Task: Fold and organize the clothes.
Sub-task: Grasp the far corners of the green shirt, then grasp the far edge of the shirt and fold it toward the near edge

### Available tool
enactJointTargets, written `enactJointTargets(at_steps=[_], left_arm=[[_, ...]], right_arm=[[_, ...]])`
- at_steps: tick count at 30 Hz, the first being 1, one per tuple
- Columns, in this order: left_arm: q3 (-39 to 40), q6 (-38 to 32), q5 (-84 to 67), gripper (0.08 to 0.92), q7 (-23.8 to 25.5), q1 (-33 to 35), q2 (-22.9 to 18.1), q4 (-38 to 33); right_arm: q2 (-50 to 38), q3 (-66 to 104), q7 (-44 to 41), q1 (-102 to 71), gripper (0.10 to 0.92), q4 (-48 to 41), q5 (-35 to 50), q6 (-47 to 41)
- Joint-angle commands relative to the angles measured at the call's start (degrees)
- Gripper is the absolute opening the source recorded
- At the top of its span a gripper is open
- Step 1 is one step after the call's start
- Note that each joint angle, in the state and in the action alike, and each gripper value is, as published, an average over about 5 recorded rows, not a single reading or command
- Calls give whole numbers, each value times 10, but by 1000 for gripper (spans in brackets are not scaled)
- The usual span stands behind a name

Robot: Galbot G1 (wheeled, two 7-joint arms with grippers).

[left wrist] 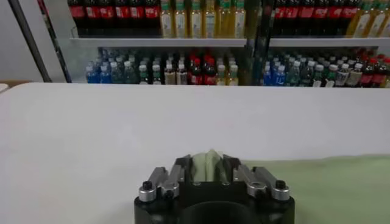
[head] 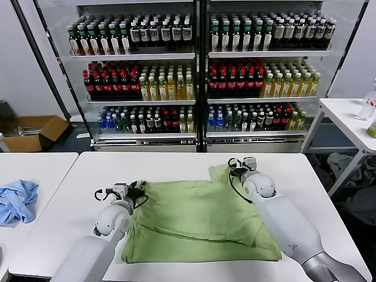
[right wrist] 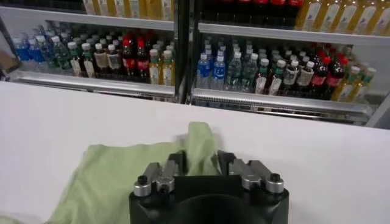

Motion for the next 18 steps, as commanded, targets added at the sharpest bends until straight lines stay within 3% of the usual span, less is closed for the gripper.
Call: enactJointTargets(at_steps=[1, 8, 18], left_arm=[[-2, -17, -10, 343, 5, 32, 1, -38], [-27, -79, -43, 301, 19, 45, 15, -91], [-80, -85, -66, 274, 27, 108, 38, -190]], right_arm=[[1, -4, 0, -3, 266, 26, 11, 1], [-20, 14, -1, -21, 108, 107, 5, 14], [-85, 93, 8, -113, 105, 261, 22, 10]])
